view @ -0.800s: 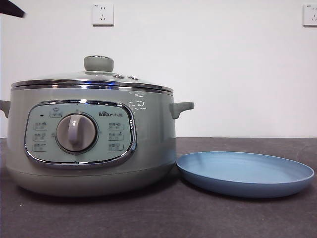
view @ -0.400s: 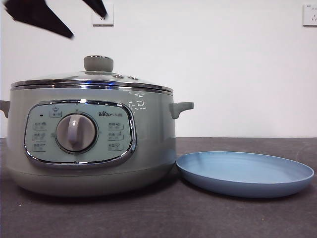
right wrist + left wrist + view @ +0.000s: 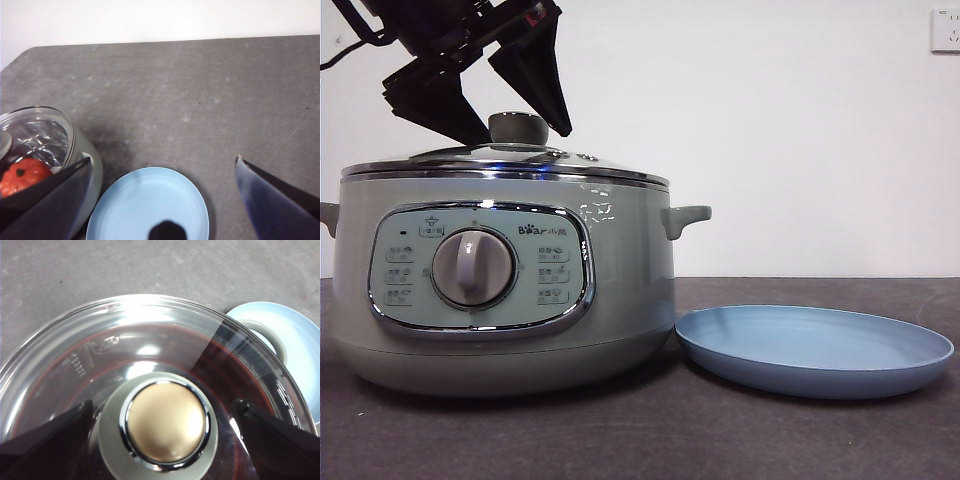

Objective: Take the pumpkin out from the steamer,put the pumpkin in the blue plate,close the lid

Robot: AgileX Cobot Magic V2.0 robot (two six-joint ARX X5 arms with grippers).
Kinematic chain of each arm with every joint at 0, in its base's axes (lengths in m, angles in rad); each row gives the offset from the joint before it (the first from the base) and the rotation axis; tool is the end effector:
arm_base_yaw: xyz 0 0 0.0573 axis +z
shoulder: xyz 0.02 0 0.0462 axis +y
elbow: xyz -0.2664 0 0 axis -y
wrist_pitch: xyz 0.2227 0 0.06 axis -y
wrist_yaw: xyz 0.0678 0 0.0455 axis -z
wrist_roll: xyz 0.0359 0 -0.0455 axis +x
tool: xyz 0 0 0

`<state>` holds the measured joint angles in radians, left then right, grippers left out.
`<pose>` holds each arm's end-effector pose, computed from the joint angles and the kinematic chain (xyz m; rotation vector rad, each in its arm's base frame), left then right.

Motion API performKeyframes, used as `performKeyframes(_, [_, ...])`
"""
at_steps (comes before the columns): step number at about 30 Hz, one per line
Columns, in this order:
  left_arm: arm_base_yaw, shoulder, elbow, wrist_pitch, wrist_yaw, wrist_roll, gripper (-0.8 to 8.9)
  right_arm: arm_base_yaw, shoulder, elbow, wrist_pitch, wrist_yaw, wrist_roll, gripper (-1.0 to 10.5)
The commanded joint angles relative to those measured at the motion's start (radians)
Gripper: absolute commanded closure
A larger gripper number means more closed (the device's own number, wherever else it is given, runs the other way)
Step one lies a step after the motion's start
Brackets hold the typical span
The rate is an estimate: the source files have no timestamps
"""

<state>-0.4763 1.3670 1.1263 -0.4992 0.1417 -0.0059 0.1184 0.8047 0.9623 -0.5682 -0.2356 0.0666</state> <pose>0.2403 -0.1297 0.2999 0.1197 0.7426 -0.5870 0.1380 0.0249 0.3487 0.0891 0.4235 0.3352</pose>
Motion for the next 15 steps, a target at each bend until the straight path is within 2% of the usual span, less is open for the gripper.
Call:
performKeyframes(1, [-0.01, 0.006, 0.0, 0.004, -0.034, 0.012, 4.06, 0.002, 0.0, 0.003, 0.005, -0.001, -0.005, 4.7])
performKeyframes(4, [-0.01, 0.006, 0.0, -0.002, -0.036, 0.042, 6.84, 0.002, 0.0, 0.003, 0.005, -0.001, -0.005, 4.7])
performKeyframes(6, [-0.01, 0.006, 0.0, -0.005, -0.037, 0.058, 8.24, 0.002, 0.0, 0.003, 0.005, -0.001, -0.005, 4.7])
performKeyframes(12, [-0.01, 0.003, 0.0, 0.001, -0.037, 0.061, 8.22, 0.002, 0.001, 0.003, 0.002, -0.001, -0.002, 4.7])
performKeyframes(15, [-0.01, -0.018, 0.001, 0.01, -0.037, 0.061, 8.22, 0.002, 0.002, 0.003, 0.003, -0.002, 0.032, 4.7])
